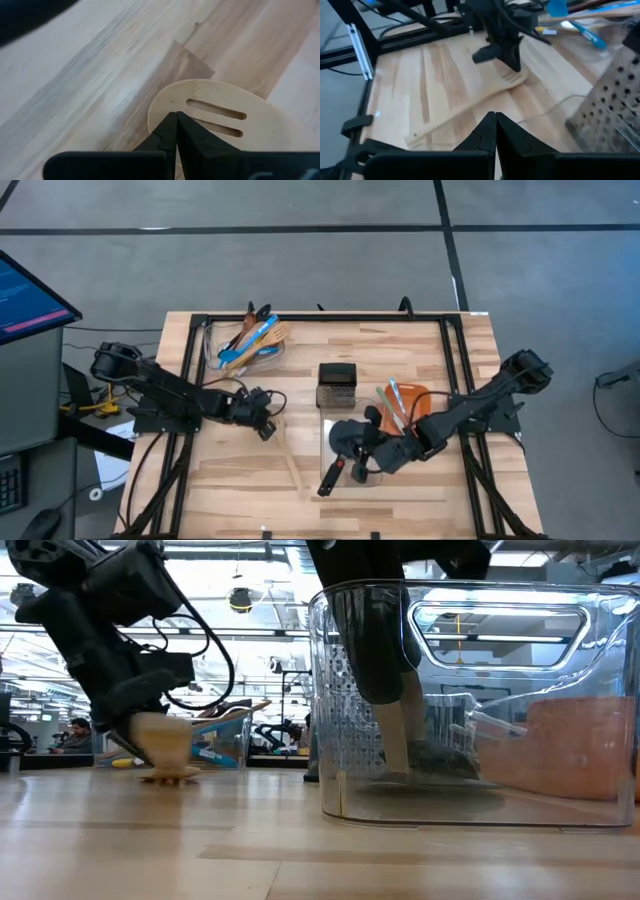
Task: Pick & Place Kitchen Items
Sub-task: Move the brown ladle to the bottom center of the table
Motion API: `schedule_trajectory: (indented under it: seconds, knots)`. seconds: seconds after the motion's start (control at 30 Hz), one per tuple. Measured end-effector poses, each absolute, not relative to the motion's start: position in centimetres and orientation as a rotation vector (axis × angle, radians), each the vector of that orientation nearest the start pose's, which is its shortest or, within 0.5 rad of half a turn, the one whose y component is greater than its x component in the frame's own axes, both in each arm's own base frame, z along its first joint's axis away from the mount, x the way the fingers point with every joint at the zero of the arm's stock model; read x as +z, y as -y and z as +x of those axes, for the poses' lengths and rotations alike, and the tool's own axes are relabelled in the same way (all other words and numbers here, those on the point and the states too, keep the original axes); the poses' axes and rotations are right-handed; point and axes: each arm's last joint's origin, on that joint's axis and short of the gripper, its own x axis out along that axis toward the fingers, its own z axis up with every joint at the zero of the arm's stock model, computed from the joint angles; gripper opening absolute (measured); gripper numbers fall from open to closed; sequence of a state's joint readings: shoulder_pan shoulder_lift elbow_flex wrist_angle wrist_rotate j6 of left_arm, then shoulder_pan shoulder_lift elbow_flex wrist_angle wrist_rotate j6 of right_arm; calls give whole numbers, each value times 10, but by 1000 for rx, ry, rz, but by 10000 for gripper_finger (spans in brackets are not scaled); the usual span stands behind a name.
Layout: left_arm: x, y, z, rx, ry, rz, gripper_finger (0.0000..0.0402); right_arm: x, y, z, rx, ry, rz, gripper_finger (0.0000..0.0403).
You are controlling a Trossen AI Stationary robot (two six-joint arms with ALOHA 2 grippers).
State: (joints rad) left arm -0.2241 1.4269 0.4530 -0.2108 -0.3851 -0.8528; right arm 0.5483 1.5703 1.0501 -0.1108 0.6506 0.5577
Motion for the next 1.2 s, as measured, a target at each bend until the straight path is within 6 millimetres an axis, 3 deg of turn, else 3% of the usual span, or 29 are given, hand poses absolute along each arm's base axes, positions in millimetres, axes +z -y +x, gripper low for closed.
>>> schedule_trajectory:
  seconds: [0.37, 0.57, 0.8, 1.07, 1.2]
  knots:
    - [104, 52, 196, 589, -912, -453, 3, 264, -164, 329, -155, -560, 226, 0]
    - [103, 66, 193, 548, -904, -490, 3, 265, -184, 355, -155, -664, 163, 0]
    - [104, 84, 188, 510, -883, -565, 3, 267, -204, 372, -130, -751, 105, 0]
    - [104, 105, 179, 519, -795, -629, 2, 272, -219, 366, -77, -788, 80, 0]
    - [97, 114, 179, 541, -740, -658, 1, 273, -227, 361, 39, -820, 50, 0]
